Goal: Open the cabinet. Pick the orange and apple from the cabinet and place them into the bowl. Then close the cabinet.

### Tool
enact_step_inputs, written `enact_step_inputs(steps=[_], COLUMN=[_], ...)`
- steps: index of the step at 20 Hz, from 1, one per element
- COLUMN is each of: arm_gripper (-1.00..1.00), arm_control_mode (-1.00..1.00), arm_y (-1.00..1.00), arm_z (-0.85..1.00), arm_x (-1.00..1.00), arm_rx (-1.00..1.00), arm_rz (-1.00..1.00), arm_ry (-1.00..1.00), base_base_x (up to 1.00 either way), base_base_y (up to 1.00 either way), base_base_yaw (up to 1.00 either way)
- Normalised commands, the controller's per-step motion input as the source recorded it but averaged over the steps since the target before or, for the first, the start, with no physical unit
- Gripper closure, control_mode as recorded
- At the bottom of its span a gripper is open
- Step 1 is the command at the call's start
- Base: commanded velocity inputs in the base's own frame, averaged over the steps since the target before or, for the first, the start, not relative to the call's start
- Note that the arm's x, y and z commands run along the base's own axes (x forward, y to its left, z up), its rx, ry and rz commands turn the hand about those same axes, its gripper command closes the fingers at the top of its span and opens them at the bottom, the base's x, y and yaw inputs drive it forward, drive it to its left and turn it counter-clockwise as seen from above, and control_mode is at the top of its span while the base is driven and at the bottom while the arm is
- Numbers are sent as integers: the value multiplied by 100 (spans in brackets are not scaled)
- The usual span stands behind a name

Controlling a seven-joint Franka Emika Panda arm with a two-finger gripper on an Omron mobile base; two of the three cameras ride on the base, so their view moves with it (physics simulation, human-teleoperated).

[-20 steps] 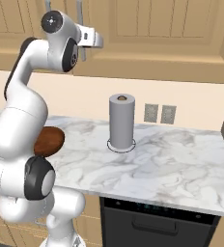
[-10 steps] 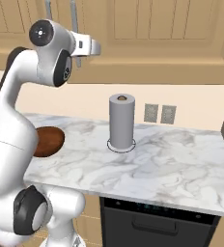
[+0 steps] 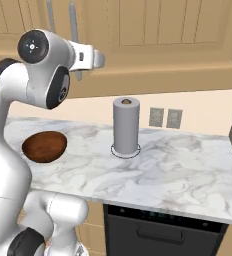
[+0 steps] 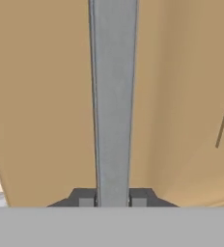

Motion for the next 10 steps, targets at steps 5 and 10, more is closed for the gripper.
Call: enact_step_inputs(steps=[5,10], arm_gripper=[100,100], arm_control_mode=[-100,-100], arm_y=[-15,-16], arm_z=[0,0], arm_x=[-67,-58], arm_rx=[0,0], arm_rz=[1,1], arm_ry=[0,0], base_base_x=[0,0], base_base_y=[0,0], base_base_yaw=[0,0])
